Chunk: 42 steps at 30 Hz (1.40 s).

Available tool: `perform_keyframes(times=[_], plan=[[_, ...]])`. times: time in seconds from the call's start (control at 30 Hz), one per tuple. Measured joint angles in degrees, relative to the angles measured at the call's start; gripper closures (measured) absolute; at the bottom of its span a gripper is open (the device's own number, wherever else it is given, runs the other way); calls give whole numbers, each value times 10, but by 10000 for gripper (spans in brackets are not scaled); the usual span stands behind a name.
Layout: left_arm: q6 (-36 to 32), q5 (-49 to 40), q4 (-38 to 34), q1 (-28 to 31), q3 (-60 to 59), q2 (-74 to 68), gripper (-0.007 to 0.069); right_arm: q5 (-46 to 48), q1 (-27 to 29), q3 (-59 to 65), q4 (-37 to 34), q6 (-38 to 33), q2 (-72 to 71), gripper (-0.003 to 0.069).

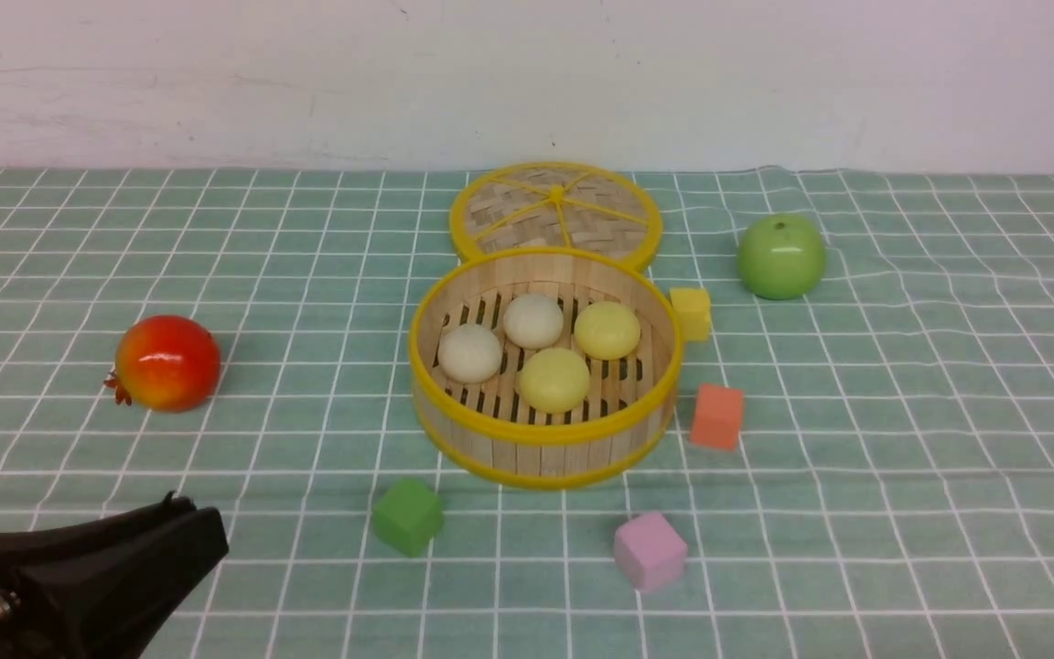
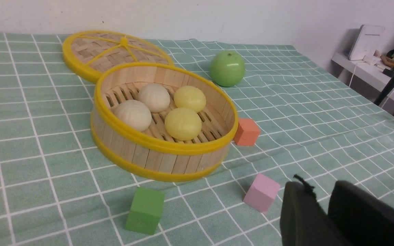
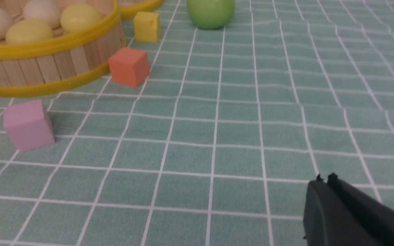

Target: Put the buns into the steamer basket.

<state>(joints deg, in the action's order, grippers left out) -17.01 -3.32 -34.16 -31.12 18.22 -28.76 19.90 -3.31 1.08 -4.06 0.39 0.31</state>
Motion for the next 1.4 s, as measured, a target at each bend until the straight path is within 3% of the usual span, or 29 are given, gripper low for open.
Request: perform_keyframes(times=[0.23, 1.2, 1.4], plan=[[0, 0, 0, 0, 0, -1, 494, 15, 2, 0, 28, 21, -9, 669], [0, 12, 0, 0, -2, -5, 477, 15, 2, 0, 29, 23, -9, 648], [28, 61, 64, 32, -34, 40, 508, 15, 2, 0, 29, 23, -9, 643]])
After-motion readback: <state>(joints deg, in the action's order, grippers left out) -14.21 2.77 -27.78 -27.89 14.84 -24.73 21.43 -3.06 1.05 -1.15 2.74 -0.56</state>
